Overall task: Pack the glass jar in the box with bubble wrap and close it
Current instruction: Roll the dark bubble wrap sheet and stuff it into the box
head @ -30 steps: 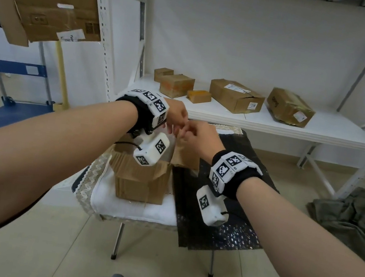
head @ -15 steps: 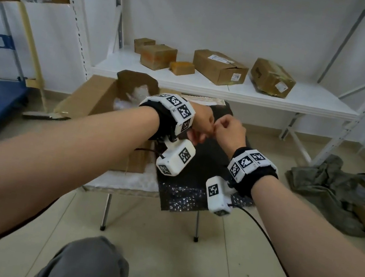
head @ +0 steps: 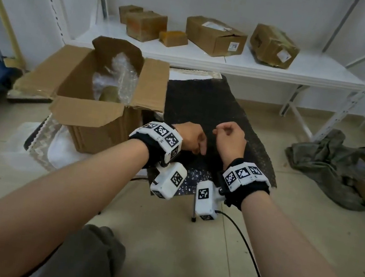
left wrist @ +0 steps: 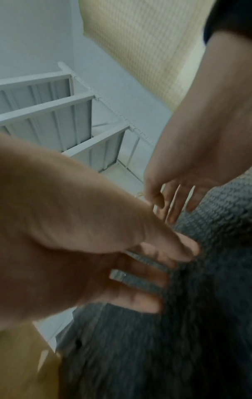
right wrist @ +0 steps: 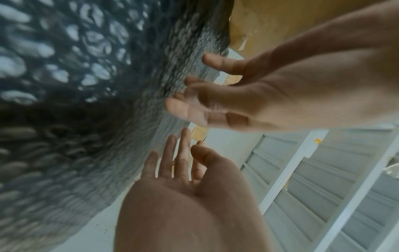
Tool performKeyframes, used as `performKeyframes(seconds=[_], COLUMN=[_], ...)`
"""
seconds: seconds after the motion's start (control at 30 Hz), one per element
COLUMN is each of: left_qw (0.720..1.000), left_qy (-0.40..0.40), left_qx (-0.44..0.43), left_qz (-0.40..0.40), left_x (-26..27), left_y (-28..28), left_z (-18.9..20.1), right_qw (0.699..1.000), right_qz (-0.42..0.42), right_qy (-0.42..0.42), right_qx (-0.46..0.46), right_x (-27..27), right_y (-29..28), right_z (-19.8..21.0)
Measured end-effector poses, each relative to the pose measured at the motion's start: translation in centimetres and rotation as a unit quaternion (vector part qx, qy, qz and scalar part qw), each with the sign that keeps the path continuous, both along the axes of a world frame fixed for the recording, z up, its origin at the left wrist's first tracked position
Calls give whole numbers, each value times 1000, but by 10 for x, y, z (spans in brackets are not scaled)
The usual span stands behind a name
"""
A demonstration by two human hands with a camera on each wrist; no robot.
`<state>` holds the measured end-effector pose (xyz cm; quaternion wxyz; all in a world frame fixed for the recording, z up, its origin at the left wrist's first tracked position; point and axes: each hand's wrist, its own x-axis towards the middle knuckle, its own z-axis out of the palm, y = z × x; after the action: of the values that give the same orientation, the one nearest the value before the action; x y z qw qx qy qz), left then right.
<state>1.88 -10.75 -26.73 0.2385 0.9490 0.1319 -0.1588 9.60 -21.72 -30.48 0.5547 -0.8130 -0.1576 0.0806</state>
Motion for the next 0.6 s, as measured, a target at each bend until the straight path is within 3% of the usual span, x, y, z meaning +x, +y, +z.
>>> performKeyframes(seconds=[0.13, 0.3, 0.47, 0.6], left_qw=[993, 967, 934, 921], left_qy=[-96, -185, -205, -213], left_qx=[26, 13, 26, 42], left_qz=[67, 178, 292, 325], left_x=[-16, -26, -40, -49], left_y=[6, 21, 28, 29], left_z=[-30, -55, -69, -77], right_qw=[999, 986, 975, 974], right_qz=[-20, -47, -97, -108], right_qy=[-30, -77, -38, 24], right_qx=[-20, -137, -195, -200], right_x=[2, 22, 36, 44], right_y=[-12, -30, -43, -54], right_z=[-25, -34, -33, -33])
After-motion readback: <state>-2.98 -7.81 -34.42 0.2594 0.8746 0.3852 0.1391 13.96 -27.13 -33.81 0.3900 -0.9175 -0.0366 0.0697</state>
